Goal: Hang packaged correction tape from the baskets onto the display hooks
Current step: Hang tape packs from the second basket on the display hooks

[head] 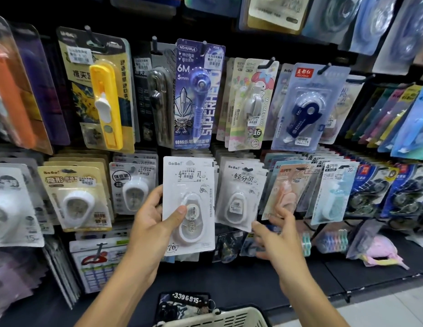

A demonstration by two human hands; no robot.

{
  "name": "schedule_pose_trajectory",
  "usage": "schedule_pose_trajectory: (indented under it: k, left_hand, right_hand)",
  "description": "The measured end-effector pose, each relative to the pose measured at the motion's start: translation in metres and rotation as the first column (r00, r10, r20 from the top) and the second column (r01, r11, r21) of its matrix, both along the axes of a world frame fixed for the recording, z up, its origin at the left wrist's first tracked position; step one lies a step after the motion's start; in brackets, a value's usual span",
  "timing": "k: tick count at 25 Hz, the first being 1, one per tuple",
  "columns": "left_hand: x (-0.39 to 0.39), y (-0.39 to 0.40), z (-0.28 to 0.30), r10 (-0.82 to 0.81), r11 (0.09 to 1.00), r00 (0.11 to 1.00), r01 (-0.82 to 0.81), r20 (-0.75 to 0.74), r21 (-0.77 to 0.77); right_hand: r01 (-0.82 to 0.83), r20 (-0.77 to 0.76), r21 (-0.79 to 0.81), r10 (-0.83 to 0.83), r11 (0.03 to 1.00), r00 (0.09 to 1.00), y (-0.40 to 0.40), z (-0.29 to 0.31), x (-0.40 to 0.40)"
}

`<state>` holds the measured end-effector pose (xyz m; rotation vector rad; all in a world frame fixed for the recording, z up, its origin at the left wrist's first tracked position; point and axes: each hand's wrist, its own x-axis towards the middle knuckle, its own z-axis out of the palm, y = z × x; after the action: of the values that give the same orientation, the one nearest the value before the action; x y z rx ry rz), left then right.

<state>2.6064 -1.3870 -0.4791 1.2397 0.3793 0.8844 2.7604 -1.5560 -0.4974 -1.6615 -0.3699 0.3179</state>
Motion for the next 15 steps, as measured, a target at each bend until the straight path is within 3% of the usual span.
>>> schedule_pose_trajectory:
  k: [2,4,6,7,9,10,11,15]
  left_hand:
    - [0.003,-0.005,-0.001,-0.032,0.999,0.999,0.032,-0.011,0.019]
    - [0.008,-0.017,-0.005,-0.122,0.989,0.990,0.127,-0.066,0.075]
    - [0.013,-0.027,-0.010,-0.130,0.962,0.981,0.160,-0.144,0.222]
    - [0.014,-0.026,-0.012,-0.029,0.920,0.978,0.106,-0.205,0.377]
    - [0.013,-0.015,-0.018,0.325,0.660,0.898,0.009,-0.296,0.752]
    - [0.012,-0.008,-0.021,0.451,0.525,0.840,0.025,-0.303,0.851]
    - [0.012,-0.002,-0.025,0.515,0.446,0.795,0.071,-0.321,0.892]
    - [0.018,0.008,-0.030,0.569,0.319,0.706,0.283,-0.422,0.905]
  right_hand:
    - [-0.196,0.163,0.076,0.181,0.978,0.970,0.006,-0.002,-0.016]
    - [-0.413,0.169,0.194,0.384,0.890,0.908,0.018,-0.005,-0.028]
    - [-0.399,0.204,0.260,0.354,0.879,0.913,0.028,-0.004,-0.030]
    - [-0.350,0.199,0.310,0.300,0.884,0.933,0.029,-0.003,-0.028]
    - [-0.229,0.139,0.392,0.189,0.891,0.972,0.024,-0.001,-0.015]
    - [-0.174,0.116,0.390,0.140,0.904,0.983,0.019,0.000,-0.006]
    - [-0.131,0.113,0.356,0.097,0.925,0.989,0.014,0.002,0.001]
    - [-0.157,0.168,0.180,0.127,0.971,0.978,0.012,0.005,0.025]
